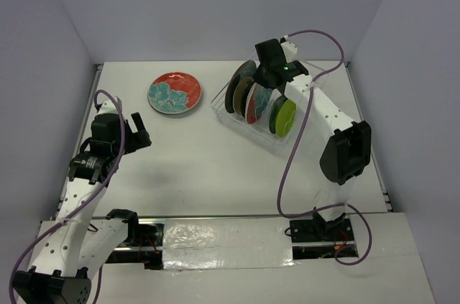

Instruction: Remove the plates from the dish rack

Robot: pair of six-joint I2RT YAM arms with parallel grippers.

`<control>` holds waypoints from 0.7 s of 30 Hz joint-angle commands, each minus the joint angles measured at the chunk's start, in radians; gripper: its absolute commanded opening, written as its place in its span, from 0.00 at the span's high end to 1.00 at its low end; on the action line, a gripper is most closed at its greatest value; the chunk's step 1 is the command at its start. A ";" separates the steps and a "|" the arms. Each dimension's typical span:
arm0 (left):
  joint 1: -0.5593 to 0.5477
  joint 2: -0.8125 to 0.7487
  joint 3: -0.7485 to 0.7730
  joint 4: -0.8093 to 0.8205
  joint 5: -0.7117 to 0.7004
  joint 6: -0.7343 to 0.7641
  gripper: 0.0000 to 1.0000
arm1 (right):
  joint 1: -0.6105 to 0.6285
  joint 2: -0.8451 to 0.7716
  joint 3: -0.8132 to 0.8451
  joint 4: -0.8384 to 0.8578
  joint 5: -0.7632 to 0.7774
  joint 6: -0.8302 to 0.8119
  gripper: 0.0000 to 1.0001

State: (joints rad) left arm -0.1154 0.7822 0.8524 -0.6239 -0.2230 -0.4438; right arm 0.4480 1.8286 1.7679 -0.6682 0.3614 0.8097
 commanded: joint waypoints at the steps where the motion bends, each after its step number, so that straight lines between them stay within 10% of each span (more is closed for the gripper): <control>1: -0.003 -0.009 0.016 0.030 -0.009 0.019 0.00 | -0.003 -0.067 -0.056 0.008 -0.030 0.002 1.00; 13: -0.004 -0.014 0.025 0.029 -0.013 0.014 0.00 | -0.005 -0.402 -0.124 0.105 -0.019 0.128 1.00; 21: -0.003 0.020 0.236 -0.095 -0.004 -0.132 0.01 | 0.038 -0.477 0.056 0.096 -0.182 -0.222 1.00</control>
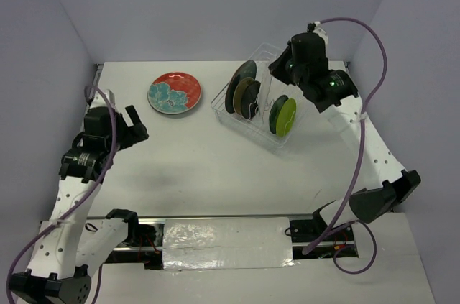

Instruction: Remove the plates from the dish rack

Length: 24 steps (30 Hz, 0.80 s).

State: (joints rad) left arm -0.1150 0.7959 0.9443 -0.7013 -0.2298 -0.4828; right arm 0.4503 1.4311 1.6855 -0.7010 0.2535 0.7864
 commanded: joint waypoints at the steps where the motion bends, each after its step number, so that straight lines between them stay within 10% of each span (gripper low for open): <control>1: -0.003 0.012 0.180 -0.030 0.030 -0.118 0.00 | 0.053 -0.080 0.182 0.124 -0.101 -0.270 1.00; 5: -0.003 0.057 0.403 -0.073 0.173 -0.266 0.01 | 0.256 -0.106 0.223 0.069 -0.195 -0.719 1.00; 9: -0.003 0.095 0.524 -0.070 0.332 -0.417 0.01 | 0.627 -0.242 -0.039 0.106 0.114 -1.278 1.00; 16: -0.003 0.088 0.504 -0.047 0.515 -0.468 0.00 | 0.983 -0.301 -0.341 0.340 0.482 -1.581 1.00; 24: -0.003 0.043 0.285 -0.077 0.590 -0.393 0.01 | 1.105 -0.199 -0.409 0.552 0.618 -1.788 1.00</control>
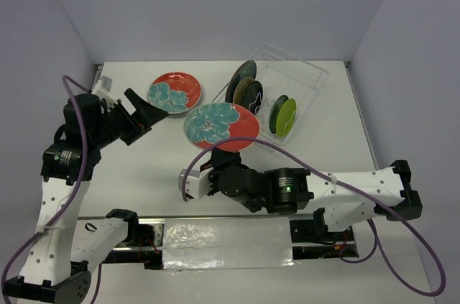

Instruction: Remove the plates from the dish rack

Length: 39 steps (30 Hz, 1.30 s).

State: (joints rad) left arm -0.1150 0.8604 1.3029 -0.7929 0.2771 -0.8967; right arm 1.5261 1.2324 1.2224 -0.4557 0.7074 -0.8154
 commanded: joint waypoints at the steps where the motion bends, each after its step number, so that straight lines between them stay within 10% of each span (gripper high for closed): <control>1: -0.003 -0.029 -0.097 0.026 0.091 0.013 0.01 | 0.029 0.016 0.054 0.321 0.161 -0.188 1.00; 17: -0.003 -0.018 -0.206 0.119 0.131 -0.028 0.16 | 0.072 0.113 0.014 0.526 0.191 -0.366 1.00; 26: -0.003 0.009 -0.238 0.162 0.151 -0.036 0.57 | 0.089 0.167 0.038 0.506 0.162 -0.334 1.00; 30: -0.003 -0.006 -0.251 0.188 0.148 -0.051 1.00 | 0.089 0.183 0.031 0.514 0.150 -0.303 1.00; 36: -0.003 -0.098 -0.286 0.247 0.067 -0.103 1.00 | 0.074 0.118 -0.018 0.555 0.092 -0.183 1.00; 38: -0.003 -0.130 -0.289 0.259 -0.002 -0.129 1.00 | 0.057 0.075 -0.044 0.549 0.072 -0.104 0.82; 39: -0.002 -0.168 -0.298 0.285 -0.021 -0.140 1.00 | 0.054 0.061 -0.055 0.540 0.066 -0.079 0.52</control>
State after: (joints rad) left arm -0.1169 0.7650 0.9966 -0.6292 0.3359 -1.0275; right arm 1.5959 1.4094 1.1645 -0.0429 0.7631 -0.9539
